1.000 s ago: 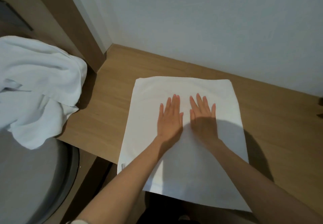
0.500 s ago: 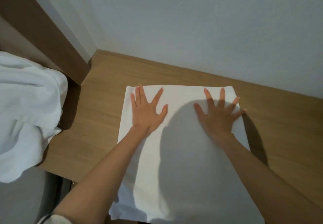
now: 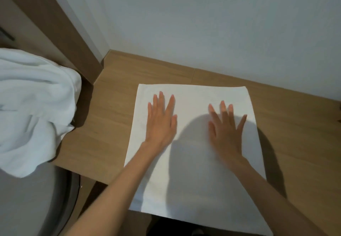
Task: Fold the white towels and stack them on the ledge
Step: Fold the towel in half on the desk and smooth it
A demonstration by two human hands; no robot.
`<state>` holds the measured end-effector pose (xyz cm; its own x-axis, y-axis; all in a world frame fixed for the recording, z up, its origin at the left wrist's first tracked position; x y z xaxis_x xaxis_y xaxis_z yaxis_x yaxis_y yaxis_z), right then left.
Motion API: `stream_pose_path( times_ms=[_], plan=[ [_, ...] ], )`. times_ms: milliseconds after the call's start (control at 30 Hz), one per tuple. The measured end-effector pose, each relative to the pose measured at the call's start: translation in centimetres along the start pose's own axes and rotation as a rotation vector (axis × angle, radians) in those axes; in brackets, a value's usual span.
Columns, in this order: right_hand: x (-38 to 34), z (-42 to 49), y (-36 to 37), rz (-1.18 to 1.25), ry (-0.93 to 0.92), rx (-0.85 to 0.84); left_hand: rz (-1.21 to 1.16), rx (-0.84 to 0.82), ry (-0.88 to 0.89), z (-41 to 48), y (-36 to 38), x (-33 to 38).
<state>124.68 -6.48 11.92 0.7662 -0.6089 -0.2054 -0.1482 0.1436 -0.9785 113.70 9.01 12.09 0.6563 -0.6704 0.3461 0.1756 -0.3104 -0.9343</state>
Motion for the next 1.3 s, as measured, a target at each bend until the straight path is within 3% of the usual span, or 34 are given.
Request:
stream_pose_path(
  times_ms=[133,333,667,800,1033,1167,1300],
  plan=[
    [-1.6,-4.7,2.5,0.018,0.004,-0.153,0.119,-0.007,-0.105,-6.8,3.2,0.9],
    [-0.8,-5.6,3.0,-0.032,0.061,-0.122,0.239,0.002,-0.18,-6.9,4.3,-0.3],
    [2.0,-2.7,2.3,-0.01,0.188,-0.038,0.212,-0.042,0.007,-0.4,4.0,2.3],
    [3.4,-3.1,1.9,-0.02,0.231,-0.025,0.131,0.001,0.05,0.3,2.9,0.0],
    [3.2,-3.9,1.7,0.095,0.339,-0.24,0.103,0.011,-0.136,-1.5,0.6,-1.1],
    [-0.7,-7.3,1.1,0.116,0.272,-0.165,-0.024,0.037,-0.046,-7.3,1.3,4.5],
    [-2.0,-11.3,2.6,0.046,0.194,-0.153,0.085,-0.06,-0.06,-11.9,5.0,6.1]
  ],
)
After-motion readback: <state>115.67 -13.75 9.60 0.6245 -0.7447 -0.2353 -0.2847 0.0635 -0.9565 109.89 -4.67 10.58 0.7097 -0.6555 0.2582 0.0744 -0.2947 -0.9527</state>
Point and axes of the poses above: each hand's wrist, its own z-axis towards the middle knuckle, its own y-axis out of the palm, x = y × z, the point moved 8 cm from there along z, towards the middle knuckle, and after that the axes turned 7 degrees about -y, right-handed, at the moved point
